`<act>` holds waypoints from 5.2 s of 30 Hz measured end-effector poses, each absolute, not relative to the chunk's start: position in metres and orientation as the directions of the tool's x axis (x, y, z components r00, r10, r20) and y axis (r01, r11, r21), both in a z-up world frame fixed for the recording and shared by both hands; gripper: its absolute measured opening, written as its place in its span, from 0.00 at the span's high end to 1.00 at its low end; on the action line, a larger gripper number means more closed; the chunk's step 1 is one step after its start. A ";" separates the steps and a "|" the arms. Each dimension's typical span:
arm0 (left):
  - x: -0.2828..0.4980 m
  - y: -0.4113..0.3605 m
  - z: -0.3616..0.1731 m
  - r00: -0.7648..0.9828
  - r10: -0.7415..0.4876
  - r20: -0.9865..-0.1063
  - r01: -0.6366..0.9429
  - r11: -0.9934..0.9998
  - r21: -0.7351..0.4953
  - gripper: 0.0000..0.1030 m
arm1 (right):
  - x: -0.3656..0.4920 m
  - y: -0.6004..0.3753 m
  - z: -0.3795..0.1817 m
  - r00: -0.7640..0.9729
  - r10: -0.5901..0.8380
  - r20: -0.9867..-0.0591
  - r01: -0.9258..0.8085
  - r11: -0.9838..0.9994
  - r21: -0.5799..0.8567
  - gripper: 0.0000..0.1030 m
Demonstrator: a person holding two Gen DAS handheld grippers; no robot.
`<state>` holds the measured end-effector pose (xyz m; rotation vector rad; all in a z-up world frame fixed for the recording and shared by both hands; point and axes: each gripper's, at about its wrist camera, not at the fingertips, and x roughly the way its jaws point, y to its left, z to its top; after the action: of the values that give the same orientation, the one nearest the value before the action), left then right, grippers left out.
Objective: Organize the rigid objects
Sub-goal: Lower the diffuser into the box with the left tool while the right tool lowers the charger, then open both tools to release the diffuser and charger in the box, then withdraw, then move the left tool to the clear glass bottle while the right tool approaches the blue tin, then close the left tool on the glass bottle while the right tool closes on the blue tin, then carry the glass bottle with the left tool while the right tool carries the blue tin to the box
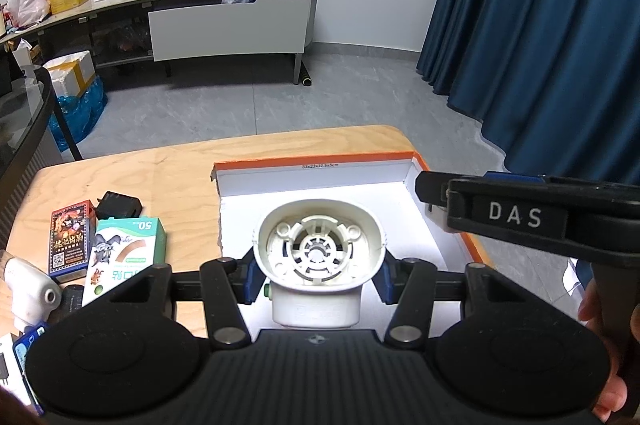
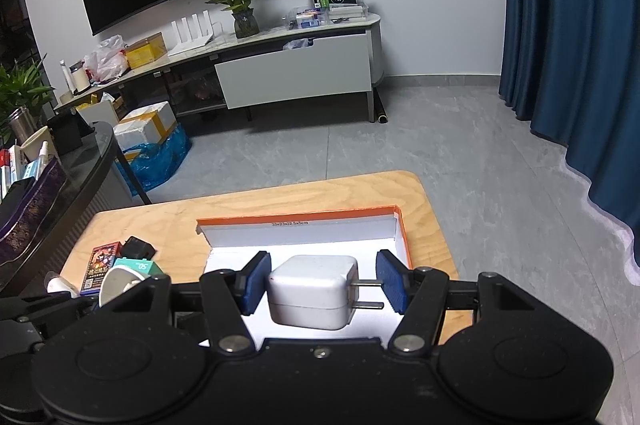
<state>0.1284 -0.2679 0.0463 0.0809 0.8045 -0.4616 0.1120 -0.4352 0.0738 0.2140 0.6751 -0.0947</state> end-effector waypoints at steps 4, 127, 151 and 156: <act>0.131 -0.271 0.044 0.596 -0.368 -0.714 0.427 0.898 -0.106 0.49 | 0.117 -0.437 0.069 0.770 -0.022 -0.637 0.160 0.974 0.161 0.32; 0.023 -0.011 -0.014 0.650 -0.013 -0.760 -0.113 0.987 -0.113 0.51 | 0.133 -0.124 -0.023 0.520 0.306 -0.798 -0.436 0.898 0.060 0.29; 0.029 -0.073 0.023 0.706 -0.141 -0.694 0.084 0.990 -0.116 0.52 | 0.059 -0.235 0.035 0.683 0.167 -0.711 -0.196 0.980 0.043 0.29; 0.042 -0.128 0.052 0.707 -0.266 -0.656 0.242 0.962 -0.129 0.52 | 0.032 -0.303 0.065 0.735 0.049 -0.677 -0.016 0.998 0.055 0.29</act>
<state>0.0422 -0.1281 0.0520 -0.0344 0.7338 -0.2823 0.0322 -0.3034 0.0646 0.0464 0.7448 0.0352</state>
